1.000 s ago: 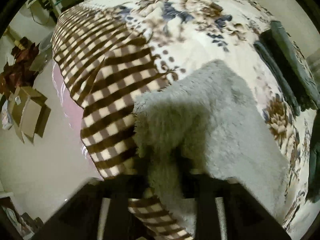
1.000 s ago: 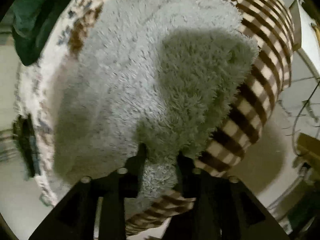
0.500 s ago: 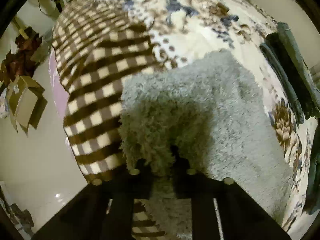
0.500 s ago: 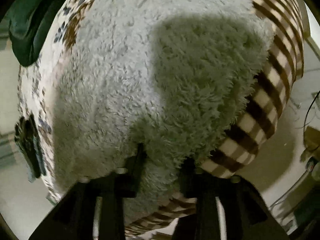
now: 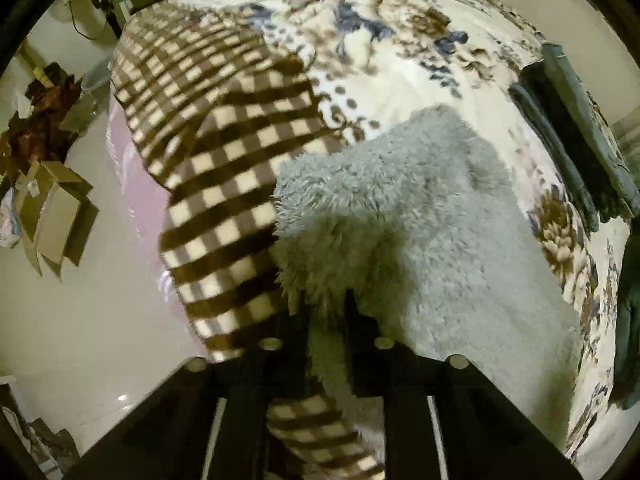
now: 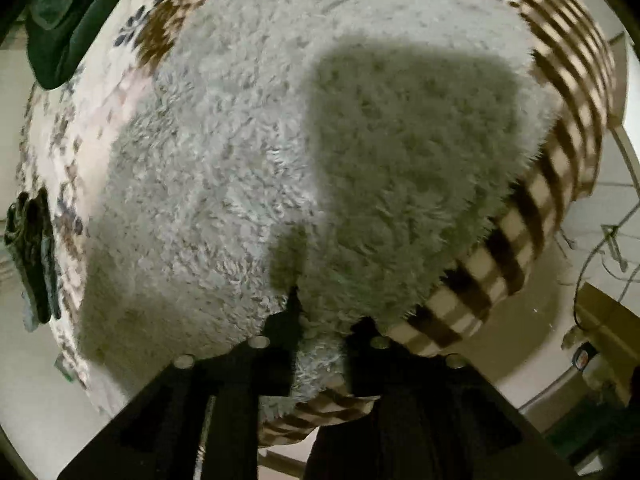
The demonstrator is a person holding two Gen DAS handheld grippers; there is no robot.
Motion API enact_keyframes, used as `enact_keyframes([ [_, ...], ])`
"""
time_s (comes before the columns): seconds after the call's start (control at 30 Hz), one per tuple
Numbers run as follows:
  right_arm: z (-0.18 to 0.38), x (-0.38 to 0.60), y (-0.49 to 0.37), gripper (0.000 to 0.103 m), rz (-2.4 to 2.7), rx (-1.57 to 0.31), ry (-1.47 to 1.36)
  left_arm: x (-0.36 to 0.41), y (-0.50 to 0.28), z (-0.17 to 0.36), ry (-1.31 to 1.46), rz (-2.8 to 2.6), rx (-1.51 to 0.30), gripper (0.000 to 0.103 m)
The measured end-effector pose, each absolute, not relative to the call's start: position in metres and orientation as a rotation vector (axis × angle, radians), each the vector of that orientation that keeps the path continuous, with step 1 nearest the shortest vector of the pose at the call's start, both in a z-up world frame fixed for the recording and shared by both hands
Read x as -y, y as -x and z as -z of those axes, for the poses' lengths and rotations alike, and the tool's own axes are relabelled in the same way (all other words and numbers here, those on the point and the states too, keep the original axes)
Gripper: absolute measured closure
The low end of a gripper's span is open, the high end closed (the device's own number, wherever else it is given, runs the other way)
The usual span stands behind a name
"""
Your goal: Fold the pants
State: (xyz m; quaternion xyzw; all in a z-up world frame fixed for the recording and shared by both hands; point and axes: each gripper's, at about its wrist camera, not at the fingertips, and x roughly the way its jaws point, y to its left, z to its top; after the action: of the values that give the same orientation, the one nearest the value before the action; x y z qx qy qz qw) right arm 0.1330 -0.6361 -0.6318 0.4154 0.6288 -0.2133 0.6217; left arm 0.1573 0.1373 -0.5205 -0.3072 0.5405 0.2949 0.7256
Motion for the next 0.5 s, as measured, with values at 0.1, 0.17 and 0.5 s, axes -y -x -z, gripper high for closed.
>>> enact_keyframes([
  [0.1,0.618,0.645,-0.120,0.052,0.477,-1.388,-0.986,-0.120,-0.152,0.492,0.595,-0.661,-1.172,0.013],
  [0.17,0.605,0.656,-0.107,0.047,0.486,-1.334,-1.007,-0.102,-0.152,0.473,0.518,-0.645,-1.147,0.012],
  [0.5,0.595,0.765,-0.057,0.046,0.658,-1.007,-1.213,0.064,-0.205,0.480,0.290,-0.311,-1.255,0.012],
])
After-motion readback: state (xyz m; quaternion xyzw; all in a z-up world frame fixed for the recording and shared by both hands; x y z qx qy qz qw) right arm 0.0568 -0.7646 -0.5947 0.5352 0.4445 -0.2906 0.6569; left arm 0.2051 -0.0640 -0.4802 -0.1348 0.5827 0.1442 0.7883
